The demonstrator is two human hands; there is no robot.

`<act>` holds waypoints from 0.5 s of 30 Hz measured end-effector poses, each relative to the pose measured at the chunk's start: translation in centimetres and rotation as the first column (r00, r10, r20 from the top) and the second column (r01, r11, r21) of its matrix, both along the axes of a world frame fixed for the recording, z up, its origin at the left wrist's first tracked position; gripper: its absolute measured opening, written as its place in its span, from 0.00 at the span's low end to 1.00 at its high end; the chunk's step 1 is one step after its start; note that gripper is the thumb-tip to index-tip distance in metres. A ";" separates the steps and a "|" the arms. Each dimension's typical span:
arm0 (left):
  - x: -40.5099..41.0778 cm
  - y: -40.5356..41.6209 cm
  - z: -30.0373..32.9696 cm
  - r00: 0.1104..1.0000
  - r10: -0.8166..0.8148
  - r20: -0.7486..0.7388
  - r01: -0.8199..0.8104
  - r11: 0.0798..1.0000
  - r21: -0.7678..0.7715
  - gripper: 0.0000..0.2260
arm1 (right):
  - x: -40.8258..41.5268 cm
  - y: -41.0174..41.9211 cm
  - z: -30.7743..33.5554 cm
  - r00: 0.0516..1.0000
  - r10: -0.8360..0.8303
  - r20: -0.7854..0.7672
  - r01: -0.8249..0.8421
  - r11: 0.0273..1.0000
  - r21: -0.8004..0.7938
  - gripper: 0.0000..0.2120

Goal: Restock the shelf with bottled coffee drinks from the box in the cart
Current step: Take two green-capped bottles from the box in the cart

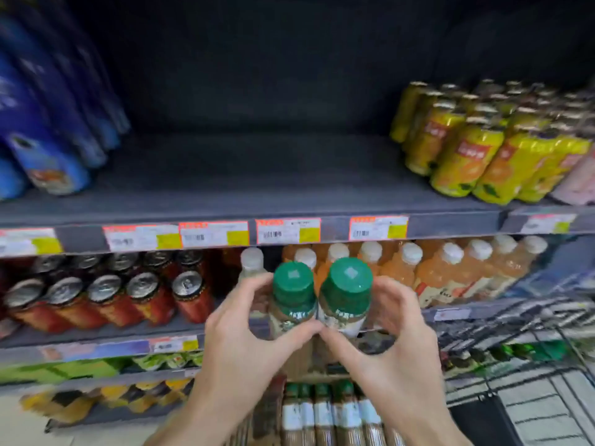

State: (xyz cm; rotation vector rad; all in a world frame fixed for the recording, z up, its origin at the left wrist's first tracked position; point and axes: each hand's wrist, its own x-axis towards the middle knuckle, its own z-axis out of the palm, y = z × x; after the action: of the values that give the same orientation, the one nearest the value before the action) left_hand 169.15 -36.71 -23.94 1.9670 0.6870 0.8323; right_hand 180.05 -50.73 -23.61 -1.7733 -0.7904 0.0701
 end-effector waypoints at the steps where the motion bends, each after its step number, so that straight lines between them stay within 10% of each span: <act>1: 0.3 0.7 2.0 0.999 -0.004 0.036 0.003 0.999 0.032 0.27 | 0.3 0.6 2.1 0.999 0.013 0.043 -0.014 0.999 0.030 0.31; 15: 5.8 8.0 16.3 0.985 -0.081 0.153 0.049 0.978 0.201 0.22 | 6.2 8.2 15.7 0.986 0.053 0.158 -0.069 0.993 0.100 0.31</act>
State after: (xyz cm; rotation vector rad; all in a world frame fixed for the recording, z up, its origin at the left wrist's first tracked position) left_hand 174.91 -28.72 -7.62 2.0578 0.4579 1.0384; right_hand 186.26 -42.52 -7.96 -1.6697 -0.9440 -0.0690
